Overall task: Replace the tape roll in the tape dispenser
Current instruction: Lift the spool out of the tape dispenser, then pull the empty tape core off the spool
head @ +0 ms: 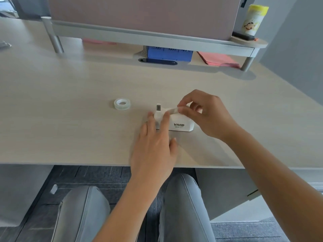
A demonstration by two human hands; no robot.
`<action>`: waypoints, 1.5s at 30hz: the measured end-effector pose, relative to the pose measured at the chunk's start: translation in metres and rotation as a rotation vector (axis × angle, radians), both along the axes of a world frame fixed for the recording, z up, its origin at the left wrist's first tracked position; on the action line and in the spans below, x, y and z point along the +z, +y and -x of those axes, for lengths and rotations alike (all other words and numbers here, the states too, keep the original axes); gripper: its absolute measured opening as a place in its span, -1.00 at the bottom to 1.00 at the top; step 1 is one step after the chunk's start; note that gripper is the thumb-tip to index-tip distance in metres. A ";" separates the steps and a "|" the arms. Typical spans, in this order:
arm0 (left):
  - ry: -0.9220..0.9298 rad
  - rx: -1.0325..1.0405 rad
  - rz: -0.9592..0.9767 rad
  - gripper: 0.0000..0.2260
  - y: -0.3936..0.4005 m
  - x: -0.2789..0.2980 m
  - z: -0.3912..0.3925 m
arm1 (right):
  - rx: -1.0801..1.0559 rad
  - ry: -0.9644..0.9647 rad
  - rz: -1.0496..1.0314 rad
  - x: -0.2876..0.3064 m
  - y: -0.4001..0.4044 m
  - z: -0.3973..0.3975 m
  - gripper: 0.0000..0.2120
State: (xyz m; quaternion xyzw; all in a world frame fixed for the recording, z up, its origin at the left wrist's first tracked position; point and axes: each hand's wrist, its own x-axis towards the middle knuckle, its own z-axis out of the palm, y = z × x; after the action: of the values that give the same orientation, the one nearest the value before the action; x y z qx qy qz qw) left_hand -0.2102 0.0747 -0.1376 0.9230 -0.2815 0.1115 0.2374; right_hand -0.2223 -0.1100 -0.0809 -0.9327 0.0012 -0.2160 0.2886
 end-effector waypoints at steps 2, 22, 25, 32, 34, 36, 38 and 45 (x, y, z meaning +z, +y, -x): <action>0.000 0.002 0.000 -0.39 0.000 -0.001 0.000 | -0.010 -0.031 -0.063 -0.007 0.000 0.002 -0.96; 0.118 0.043 0.984 -0.87 0.019 0.013 0.005 | -0.067 -0.216 -0.477 0.001 0.040 0.033 -0.89; 0.499 -0.011 1.155 -0.86 0.024 0.029 0.009 | -0.026 -0.159 -0.542 0.002 0.060 0.037 -0.90; 0.640 -0.014 1.273 -0.90 0.049 0.032 0.008 | -0.024 -0.129 -0.578 -0.005 0.097 0.037 -0.91; 0.649 0.005 1.326 -0.91 0.054 0.031 0.008 | -0.013 -0.083 -0.620 -0.007 0.102 0.036 -0.92; 0.655 0.015 1.363 -0.91 0.058 0.032 0.008 | 0.006 -0.032 -0.679 -0.009 0.105 0.035 -0.91; 0.676 0.020 1.372 -0.91 0.059 0.033 0.007 | 0.021 -0.009 -0.767 -0.011 0.105 0.033 -0.89; 0.735 0.061 1.229 -0.91 0.062 0.026 0.002 | 0.037 0.089 -0.965 -0.014 0.097 0.027 -0.86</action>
State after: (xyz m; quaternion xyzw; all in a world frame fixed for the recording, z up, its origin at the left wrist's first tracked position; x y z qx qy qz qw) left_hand -0.2127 0.1370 -0.1117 0.6078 -0.0437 -0.0614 0.7905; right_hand -0.2494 -0.0131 -0.0951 -0.7006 0.0971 -0.1458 0.6917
